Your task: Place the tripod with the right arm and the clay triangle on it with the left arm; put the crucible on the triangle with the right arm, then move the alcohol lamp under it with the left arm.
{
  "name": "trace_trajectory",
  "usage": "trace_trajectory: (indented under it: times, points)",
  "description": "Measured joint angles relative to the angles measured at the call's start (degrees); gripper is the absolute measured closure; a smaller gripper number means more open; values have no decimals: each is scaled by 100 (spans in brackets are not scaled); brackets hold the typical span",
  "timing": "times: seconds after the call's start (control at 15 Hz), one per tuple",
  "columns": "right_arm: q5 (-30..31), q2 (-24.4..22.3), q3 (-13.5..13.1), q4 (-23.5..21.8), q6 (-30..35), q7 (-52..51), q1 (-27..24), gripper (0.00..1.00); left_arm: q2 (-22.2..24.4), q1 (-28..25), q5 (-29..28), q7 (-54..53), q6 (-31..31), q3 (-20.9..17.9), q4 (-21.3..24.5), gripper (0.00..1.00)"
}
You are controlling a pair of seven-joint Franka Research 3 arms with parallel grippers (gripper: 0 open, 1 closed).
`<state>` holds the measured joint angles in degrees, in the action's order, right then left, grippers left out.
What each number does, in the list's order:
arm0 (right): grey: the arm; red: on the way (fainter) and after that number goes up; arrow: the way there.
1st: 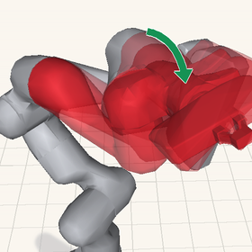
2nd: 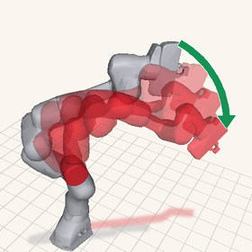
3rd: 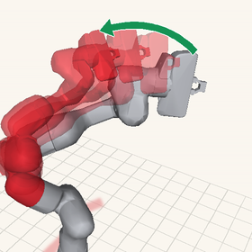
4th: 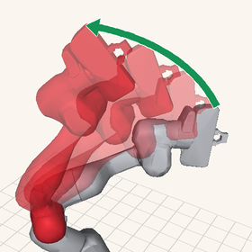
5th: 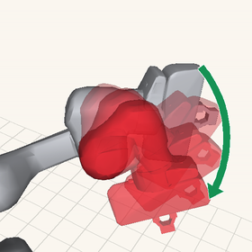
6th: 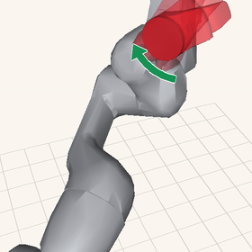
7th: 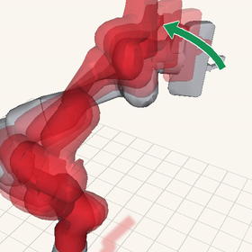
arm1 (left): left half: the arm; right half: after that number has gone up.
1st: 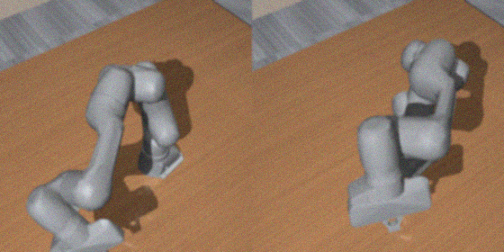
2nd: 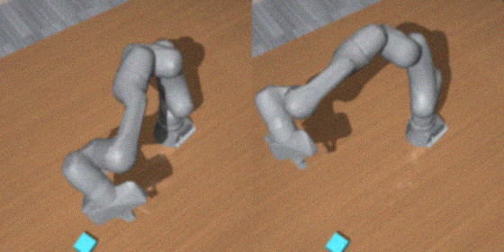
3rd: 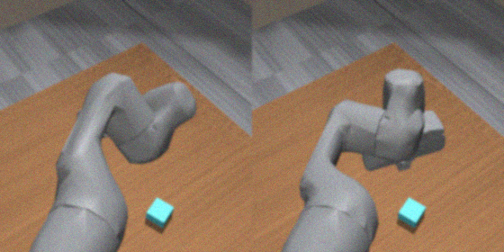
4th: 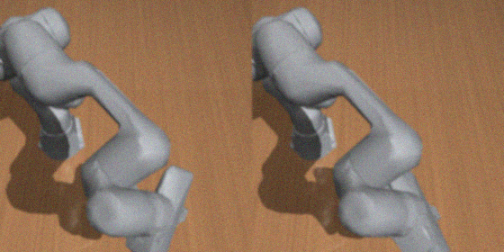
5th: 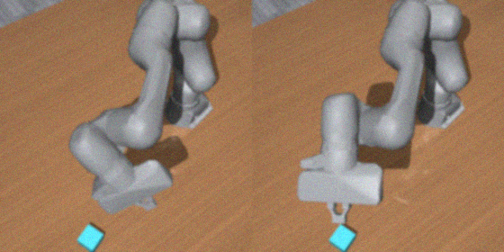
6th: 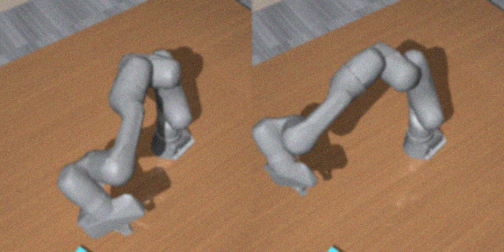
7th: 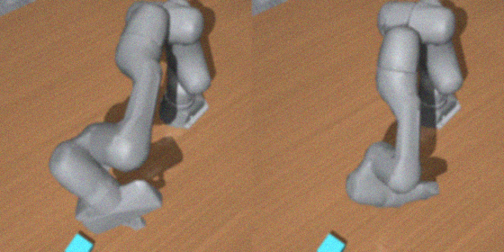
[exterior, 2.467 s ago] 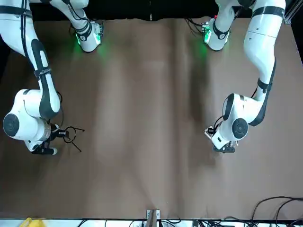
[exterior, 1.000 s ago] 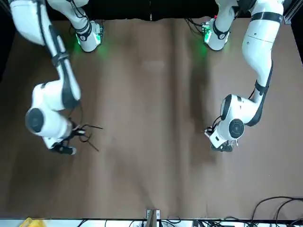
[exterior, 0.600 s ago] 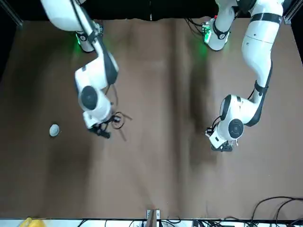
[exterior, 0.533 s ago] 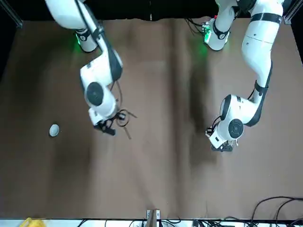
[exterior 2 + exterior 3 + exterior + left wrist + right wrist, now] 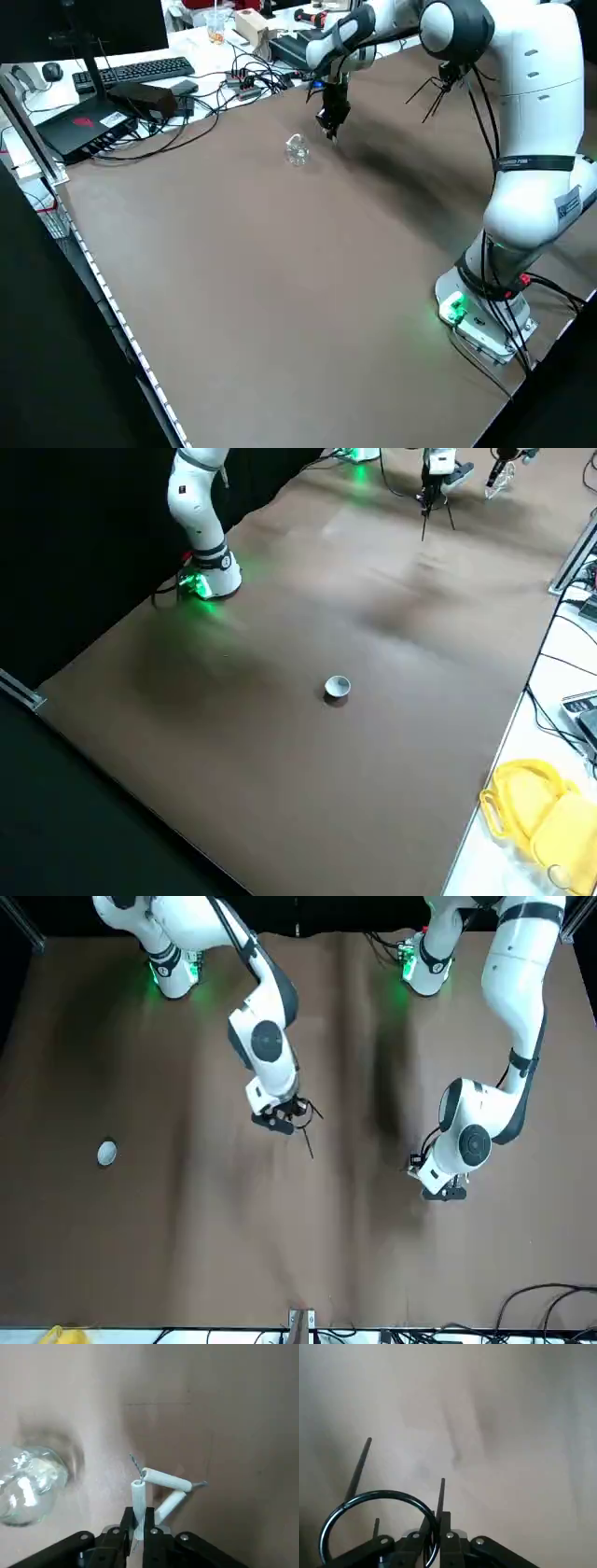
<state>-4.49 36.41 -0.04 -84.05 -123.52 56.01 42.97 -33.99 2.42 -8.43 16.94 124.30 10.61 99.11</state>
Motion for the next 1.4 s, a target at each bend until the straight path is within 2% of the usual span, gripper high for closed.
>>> trace_trajectory:
  times: [0.2, 0.4, 0.73, 1.13, 1.4]
  points:
    - [496, 209, -7, 214, -443, 2, 55, 91, 297, -1, 236, 72, -277, 17, -57, 87]
    - [571, 356, -7, 250, -724, 0, 78, 91, 481, -3, 583, 95, -624, 17, -233, 87]
    - [585, 466, -7, 276, -744, 0, 126, 91, 761, -3, 1233, 107, -911, 21, -405, 87]
    - [586, 471, -7, 288, -744, -1, 148, 91, 1221, -2, 2186, 534, -973, 74, -435, 87]
    - [587, 505, -7, 288, -735, -2, 172, 91, 1347, 0, 2565, 792, -1019, 182, -553, 87]
